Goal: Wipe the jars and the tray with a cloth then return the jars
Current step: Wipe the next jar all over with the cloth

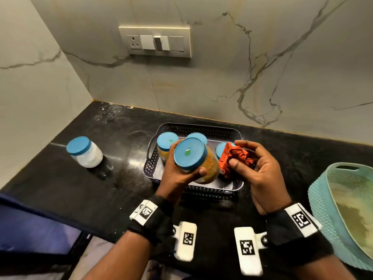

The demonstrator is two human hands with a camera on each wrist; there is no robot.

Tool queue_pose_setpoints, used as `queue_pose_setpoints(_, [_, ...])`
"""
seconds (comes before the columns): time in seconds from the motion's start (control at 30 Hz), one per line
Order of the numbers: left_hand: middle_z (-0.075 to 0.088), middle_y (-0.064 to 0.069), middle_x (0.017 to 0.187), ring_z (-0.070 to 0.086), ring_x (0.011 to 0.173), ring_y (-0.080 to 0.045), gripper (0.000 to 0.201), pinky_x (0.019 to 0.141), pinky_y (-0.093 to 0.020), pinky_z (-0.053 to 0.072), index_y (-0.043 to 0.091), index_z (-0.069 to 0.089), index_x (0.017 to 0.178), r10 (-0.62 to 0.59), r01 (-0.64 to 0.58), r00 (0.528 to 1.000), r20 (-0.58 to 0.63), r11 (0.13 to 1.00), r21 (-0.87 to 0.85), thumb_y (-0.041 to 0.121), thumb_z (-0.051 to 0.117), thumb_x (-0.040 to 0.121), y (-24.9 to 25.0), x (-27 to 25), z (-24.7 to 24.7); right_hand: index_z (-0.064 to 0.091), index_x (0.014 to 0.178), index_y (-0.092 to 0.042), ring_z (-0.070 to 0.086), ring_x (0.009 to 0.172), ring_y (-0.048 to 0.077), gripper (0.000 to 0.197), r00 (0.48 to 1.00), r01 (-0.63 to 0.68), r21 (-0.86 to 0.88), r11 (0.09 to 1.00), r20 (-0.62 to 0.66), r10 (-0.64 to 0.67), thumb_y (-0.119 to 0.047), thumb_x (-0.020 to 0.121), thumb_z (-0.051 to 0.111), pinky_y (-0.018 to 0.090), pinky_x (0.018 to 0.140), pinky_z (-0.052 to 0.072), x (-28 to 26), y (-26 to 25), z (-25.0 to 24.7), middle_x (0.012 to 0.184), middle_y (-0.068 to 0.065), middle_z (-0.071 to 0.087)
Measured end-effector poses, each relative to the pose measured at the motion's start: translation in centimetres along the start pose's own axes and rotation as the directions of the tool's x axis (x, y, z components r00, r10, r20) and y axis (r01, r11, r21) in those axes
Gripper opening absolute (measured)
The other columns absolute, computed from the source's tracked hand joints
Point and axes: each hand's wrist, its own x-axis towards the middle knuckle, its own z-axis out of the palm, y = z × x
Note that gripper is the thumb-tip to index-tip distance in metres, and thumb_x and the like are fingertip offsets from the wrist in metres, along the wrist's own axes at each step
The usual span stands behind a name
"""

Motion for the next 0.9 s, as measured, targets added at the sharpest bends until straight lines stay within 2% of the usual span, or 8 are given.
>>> queue_pose_setpoints(0.1, [0.063,-0.014,0.131,0.06,0.126,-0.029,0.111,0.109,-0.047,0.048,0.01,0.044,0.139,0.026,-0.027,0.999,0.024,0.999,0.037,0.046,0.099,0.05,0.7,-0.3,-0.9,0.067,0.11,-0.014,0.072,0.094,0.02,0.04,0.999,0.012,0.055,0.998,0.04,-0.014,-0.009,0.071,0.076,0.03,0.075,0.059,0.1,-0.6,2.0,0.102,0.008,0.075])
queue_pose_setpoints(0.2, [0.065,0.008,0.122,0.063,0.114,0.001,0.09,0.101,-0.022,0.051,0.036,0.05,0.128,0.018,-0.035,0.995,0.101,0.984,0.173,0.04,0.093,0.049,1.7,0.0,-2.4,0.071,0.105,-0.01,0.073,0.089,0.017,0.036,0.999,0.024,0.079,0.997,0.033,-0.027,-0.002,0.071,0.074,0.027,0.076,0.06,0.1,-1.1,3.7,0.096,0.007,0.077])
queue_pose_setpoints(0.27, [0.063,0.014,0.122,0.061,0.11,0.008,0.084,0.097,-0.016,0.049,0.043,0.049,0.124,0.013,-0.054,0.987,0.162,0.967,0.249,0.04,0.091,0.051,2.2,0.3,-3.1,0.072,0.111,-0.013,0.073,0.094,0.017,0.039,0.999,0.043,0.012,0.999,0.003,-0.043,-0.004,0.073,0.075,0.033,0.084,0.06,0.4,-1.5,4.4,0.102,0.007,0.077])
queue_pose_setpoints(0.37, [0.067,0.002,0.126,0.064,0.119,-0.01,0.086,0.105,-0.028,0.049,0.031,0.052,0.129,0.052,-0.093,0.985,0.167,0.964,0.247,0.035,0.093,0.052,2.3,0.9,-4.3,0.07,0.12,-0.021,0.072,0.1,0.017,0.047,0.989,0.132,-0.2,0.971,-0.034,-0.142,0.0,0.078,0.079,0.037,0.09,0.057,1.2,-3.0,5.5,0.107,0.002,0.076])
queue_pose_setpoints(0.43, [0.07,0.007,0.123,0.066,0.117,-0.01,0.085,0.102,-0.025,0.051,0.033,0.054,0.128,0.057,-0.109,0.982,0.183,0.951,0.291,0.037,0.094,0.053,2.5,1.2,-4.8,0.068,0.119,-0.02,0.072,0.096,0.011,0.05,0.978,0.185,-0.334,0.924,-0.029,-0.206,0.002,0.076,0.08,0.03,0.088,0.057,1.6,-4.1,6.6,0.103,-0.003,0.075])
queue_pose_setpoints(0.53, [0.071,0.012,0.116,0.069,0.107,-0.005,0.083,0.092,-0.021,0.054,0.036,0.055,0.127,0.08,-0.153,0.974,0.214,0.923,0.352,0.022,0.098,0.058,2.9,1.7,-5.9,0.071,0.112,-0.02,0.068,0.097,0.003,0.046,0.944,0.311,-0.587,0.747,0.1,-0.314,-0.006,0.07,0.086,0.021,0.088,0.054,1.8,-4.3,9.3,0.104,-0.01,0.072])
queue_pose_setpoints(0.67, [0.069,0.002,0.125,0.068,0.115,-0.017,0.087,0.1,-0.04,0.055,0.026,0.056,0.135,0.138,-0.236,0.956,0.259,0.887,0.397,0.028,0.099,0.06,2.7,2.4,-7.5,0.07,0.114,-0.019,0.063,0.099,0.011,0.043,0.929,0.362,-0.743,0.563,0.238,-0.283,-0.015,0.073,0.082,0.031,0.09,0.051,1.9,-2.8,11.5,0.107,-0.007,0.068])
queue_pose_setpoints(0.9, [0.064,0.008,0.126,0.063,0.117,-0.016,0.088,0.097,-0.042,0.054,0.034,0.055,0.136,0.198,-0.358,0.917,0.346,0.793,0.494,0.046,0.095,0.059,3.1,3.0,-9.1,0.069,0.109,-0.02,0.06,0.097,0.011,0.032,0.969,0.243,-0.795,0.556,0.168,-0.183,-0.012,0.079,0.077,0.026,0.089,0.049,2.2,-3.1,13.9,0.102,-0.005,0.064])
